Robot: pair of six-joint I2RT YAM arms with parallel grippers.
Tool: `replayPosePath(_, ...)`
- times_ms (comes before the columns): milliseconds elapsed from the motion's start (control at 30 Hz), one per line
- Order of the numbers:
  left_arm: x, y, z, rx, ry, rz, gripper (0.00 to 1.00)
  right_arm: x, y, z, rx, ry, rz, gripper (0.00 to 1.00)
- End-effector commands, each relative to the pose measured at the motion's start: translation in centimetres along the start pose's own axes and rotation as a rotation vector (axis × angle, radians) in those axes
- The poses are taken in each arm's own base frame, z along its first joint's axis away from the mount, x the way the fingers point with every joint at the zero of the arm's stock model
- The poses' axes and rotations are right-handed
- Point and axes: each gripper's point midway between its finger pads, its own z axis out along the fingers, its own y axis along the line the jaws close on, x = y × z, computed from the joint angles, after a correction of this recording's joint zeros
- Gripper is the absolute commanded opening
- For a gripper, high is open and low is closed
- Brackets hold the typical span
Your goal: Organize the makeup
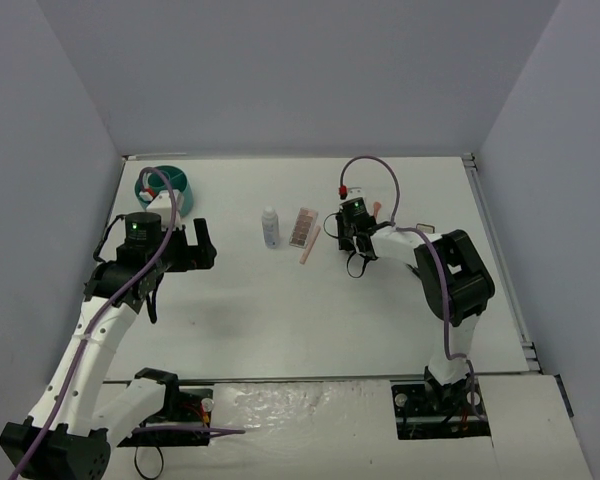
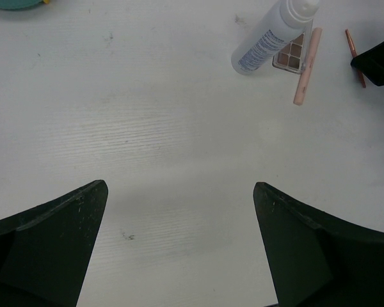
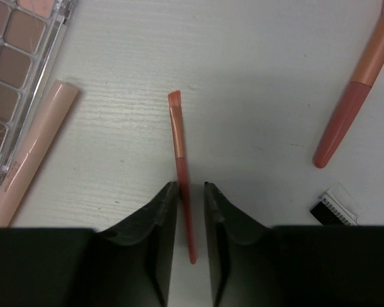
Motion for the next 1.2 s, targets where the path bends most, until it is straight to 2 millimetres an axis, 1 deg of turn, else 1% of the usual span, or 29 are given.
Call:
replayPosePath(0,-2.3,-0.9,-0.4,0.040,-0.077,0.007,0.97,-0.8,-0.3,0.2,0.020,-0.023,0.004,0.13)
replayPosePath(67,-2.3,-1.2,-0.3,0.057,-0.079,0.000,0.97,-1.1,-0.4,-0.2,0.026,-0.037,0.007,0.01)
replayPosePath(100,-2.3,-1.5,-0.3,0.073,-0.078,-0.005,0.97,-1.1,-0.5,-0.6,0.024,-0.042,0.005,0.00)
replayPosePath(167,-2.6,-2.2,-0.3,0.104,-0.079,-0.027,0.97,-2.0,-0.3,-1.8,0.001,-0.081,0.005,0.00)
replayPosePath(233,-2.8,-3.3,-0.3,0.161,-0.077,-0.053,0.97,-3.0,0.0,-2.9,-0.027,-0.125,0.004,0.00)
replayPosePath(267,-3.2,-4.0,-0.4,0.195,-0.084,-0.077,0.97,-3.6,0.3,-4.0,-0.049,-0.159,0.004,0.00)
replayPosePath(333,-4.0,-5.7,-0.6,0.276,-0.103,-0.133,0.97,-5.5,1.5,-6.9,-0.119,-0.246,0.003,0.00)
replayPosePath(400,-4.7,-7.3,-0.8,0.347,-0.114,-0.176,0.97,-6.6,3.1,-9.6,-0.198,-0.327,-0.015,0.00)
replayPosePath(433,-5.0,-7.8,-0.9,0.368,-0.122,-0.185,0.97,-6.3,4.4,-10.8,-0.236,-0.360,-0.039,0.00)
replayPosePath(533,-6.0,-9.8,-1.0,0.419,-0.138,-0.196,0.97,-6.7,8.4,-14.6,-0.361,-0.459,-0.119,0.00)
replayPosePath(567,-6.0,-10.8,-0.9,0.438,-0.132,-0.189,0.97,-6.9,9.5,-15.9,-0.398,-0.499,-0.144,0.00)
replayPosePath(667,-7.4,-13.3,-1.1,0.489,-0.156,-0.173,0.97,-7.8,12.7,-20.2,-0.550,-0.622,-0.168,0.00)
replayPosePath(733,-7.8,-14.8,-1.1,0.514,-0.163,-0.164,0.97,-8.4,14.2,-22.6,-0.626,-0.696,-0.165,0.00)
replayPosePath(800,-8.3,-15.9,-1.2,0.528,-0.179,-0.158,0.97,-8.9,15.2,-24.5,-0.686,-0.755,-0.165,0.00)
replayPosePath(867,-8.8,-16.8,-1.3,0.538,-0.200,-0.159,0.97,-9.4,16.3,-26.1,-0.742,-0.793,-0.177,0.00)
replayPosePath(967,-8.8,-18.3,-1.3,0.553,-0.214,-0.149,0.93,-9.7,17.2,-27.5,-0.800,-0.823,-0.180,0.00)
replayPosePath(1067,-8.8,-19.3,-1.0,0.553,-0.220,-0.145,0.88,-10.1,17.7,-28.8,-0.849,-0.852,-0.163,0.00)
replayPosePath(1167,-8.5,-19.8,0.1,0.523,-0.215,-0.151,0.81,-10.0,17.9,-29.7,-0.874,-0.868,-0.152,0.00)
